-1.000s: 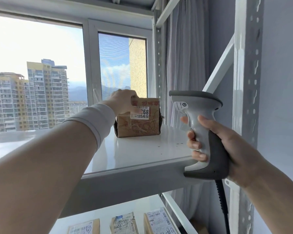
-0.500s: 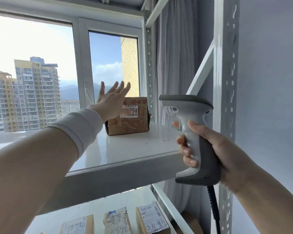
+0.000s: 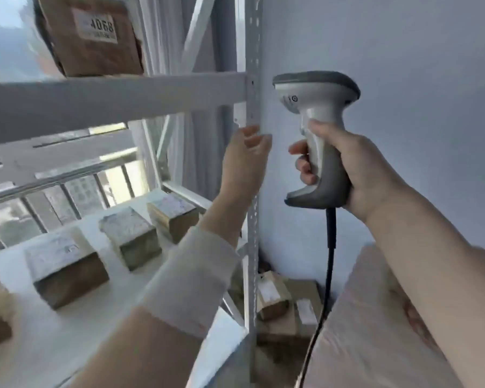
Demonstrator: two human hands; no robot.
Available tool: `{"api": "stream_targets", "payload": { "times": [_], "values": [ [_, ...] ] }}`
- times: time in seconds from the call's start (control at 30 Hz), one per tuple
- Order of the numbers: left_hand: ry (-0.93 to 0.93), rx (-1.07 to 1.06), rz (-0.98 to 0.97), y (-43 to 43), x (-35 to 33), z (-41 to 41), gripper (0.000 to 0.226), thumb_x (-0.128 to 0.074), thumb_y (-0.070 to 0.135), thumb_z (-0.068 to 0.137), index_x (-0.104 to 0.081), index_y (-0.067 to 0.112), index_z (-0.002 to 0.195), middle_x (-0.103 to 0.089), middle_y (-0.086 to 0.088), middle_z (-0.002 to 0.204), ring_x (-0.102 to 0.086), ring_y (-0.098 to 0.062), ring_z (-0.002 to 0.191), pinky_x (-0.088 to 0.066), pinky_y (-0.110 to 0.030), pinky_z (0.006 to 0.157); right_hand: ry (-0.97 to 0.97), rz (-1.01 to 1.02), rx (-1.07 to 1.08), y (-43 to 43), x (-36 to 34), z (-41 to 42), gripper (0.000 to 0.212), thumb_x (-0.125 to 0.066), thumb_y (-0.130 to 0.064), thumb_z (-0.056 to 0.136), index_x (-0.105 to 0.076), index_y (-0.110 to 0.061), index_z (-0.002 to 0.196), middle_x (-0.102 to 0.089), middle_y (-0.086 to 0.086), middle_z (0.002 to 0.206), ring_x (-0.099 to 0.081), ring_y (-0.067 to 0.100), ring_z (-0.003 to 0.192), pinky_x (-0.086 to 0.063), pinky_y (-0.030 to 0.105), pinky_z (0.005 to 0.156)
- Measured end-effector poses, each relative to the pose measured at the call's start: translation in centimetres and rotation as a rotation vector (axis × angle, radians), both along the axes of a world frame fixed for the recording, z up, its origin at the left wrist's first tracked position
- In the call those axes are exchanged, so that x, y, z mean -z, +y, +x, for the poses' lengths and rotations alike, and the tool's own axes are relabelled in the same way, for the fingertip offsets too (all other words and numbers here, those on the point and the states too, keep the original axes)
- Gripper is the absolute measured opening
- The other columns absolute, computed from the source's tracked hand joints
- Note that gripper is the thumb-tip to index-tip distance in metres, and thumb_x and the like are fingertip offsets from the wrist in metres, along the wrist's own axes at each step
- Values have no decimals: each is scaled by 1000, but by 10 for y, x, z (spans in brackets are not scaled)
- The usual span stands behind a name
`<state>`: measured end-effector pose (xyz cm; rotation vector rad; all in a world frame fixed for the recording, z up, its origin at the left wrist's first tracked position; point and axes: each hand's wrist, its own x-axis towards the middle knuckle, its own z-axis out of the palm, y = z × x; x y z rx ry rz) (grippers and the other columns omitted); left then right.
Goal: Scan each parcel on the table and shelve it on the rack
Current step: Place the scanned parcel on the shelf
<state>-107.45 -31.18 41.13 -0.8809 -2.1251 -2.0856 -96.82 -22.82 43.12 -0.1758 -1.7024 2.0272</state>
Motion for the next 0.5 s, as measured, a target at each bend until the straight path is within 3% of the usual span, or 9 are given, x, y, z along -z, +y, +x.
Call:
{"api": "stream_targets", "payload": {
  "times": [0.07, 0.17, 0.37, 0.5],
  "values": [
    [-133, 89, -48, 21, 35, 34, 33, -52, 21, 93, -51, 9, 124, -62, -8, 117, -60, -20, 106, -47, -31, 91, -46, -54, 122, 1, 20, 31, 23, -58, -23, 89, -63, -9, 72, -66, 4, 60, -52, 14, 45, -41, 20, 43],
    [-235, 224, -63, 47, 65, 89, 32, -52, 23, 93, -52, 14, 123, -61, -5, 116, -59, -18, 105, -45, -28, 86, -114, -101, 274, 9, 47, 86, 20, -59, -23, 89, -60, -8, 76, -67, 4, 60, -53, 14, 44, -41, 19, 42],
    [-329, 438, -107, 96, 98, 211, 32, -53, 21, 91, -53, 14, 122, -62, -6, 117, -59, -18, 107, -47, -33, 93, -189, -178, 488, 41, 90, 222, 45, -59, -28, 88, -70, -15, 47, -64, 4, 58, -52, 14, 45, -40, 20, 41],
    [-356, 600, -143, 138, 111, 317, 30, -53, 22, 92, -54, 10, 120, -62, -6, 112, -60, -19, 108, -46, -35, 96, -155, -203, 607, 71, 101, 336, 18, -58, -25, 90, -64, -12, 79, -66, 5, 62, -52, 14, 44, -39, 19, 40]
  ]
}}
